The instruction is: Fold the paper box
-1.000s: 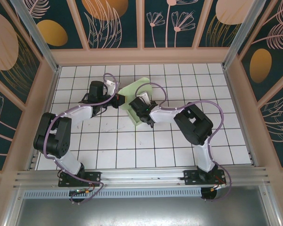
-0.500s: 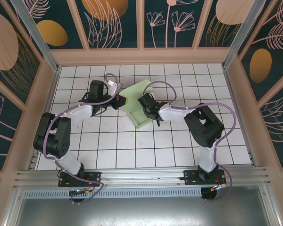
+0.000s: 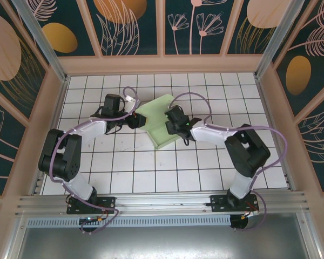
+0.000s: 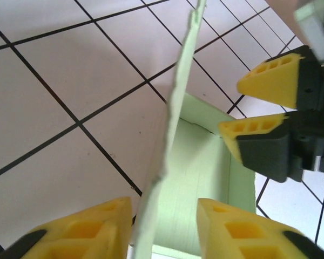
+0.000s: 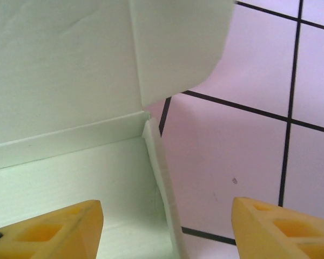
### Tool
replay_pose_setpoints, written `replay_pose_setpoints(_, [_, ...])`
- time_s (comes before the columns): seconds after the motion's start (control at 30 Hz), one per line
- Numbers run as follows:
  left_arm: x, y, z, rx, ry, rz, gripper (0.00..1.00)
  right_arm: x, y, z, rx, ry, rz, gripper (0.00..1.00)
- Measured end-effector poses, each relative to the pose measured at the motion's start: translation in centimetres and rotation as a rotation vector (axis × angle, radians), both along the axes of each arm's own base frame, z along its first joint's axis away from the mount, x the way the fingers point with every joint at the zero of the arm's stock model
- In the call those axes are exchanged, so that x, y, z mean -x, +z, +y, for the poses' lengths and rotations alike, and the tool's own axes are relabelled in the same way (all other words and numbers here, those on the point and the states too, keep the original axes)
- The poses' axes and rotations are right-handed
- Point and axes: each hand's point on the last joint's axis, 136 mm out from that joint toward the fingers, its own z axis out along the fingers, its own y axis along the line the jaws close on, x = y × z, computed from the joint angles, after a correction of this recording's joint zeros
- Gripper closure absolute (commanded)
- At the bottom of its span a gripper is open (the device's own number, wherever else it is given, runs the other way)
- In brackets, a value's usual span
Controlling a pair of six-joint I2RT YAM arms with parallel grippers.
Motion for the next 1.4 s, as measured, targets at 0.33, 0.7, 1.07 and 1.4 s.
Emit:
replay_pose_setpoints(0.33, [0.9,3.2,0.9,0.035,0.058,-0.111,0.08,-0.8,2.0,-6.9,-0.308,-0.173,-0.007,0.41])
replay_pose_setpoints(0.7, [3.9,8.3,4.4,0.121,0.263,-0.316,0.03,0.2,-3.8,-5.9,-0.331,-0.151,0.172,0.58])
replay_pose_setpoints(1.07, [2.4,9.5,7.6,0.084,0.459,-0.309,0.01,3.6,-4.1,-0.7,-0.326,0.005,0.209,0.55])
replay_pose_setpoints(1.4, [1.0,9.1,7.8,-0.047,0.430,-0.315,0.05,2.1,1.3,-4.3,-0.363,-0.016,0.069,0.45])
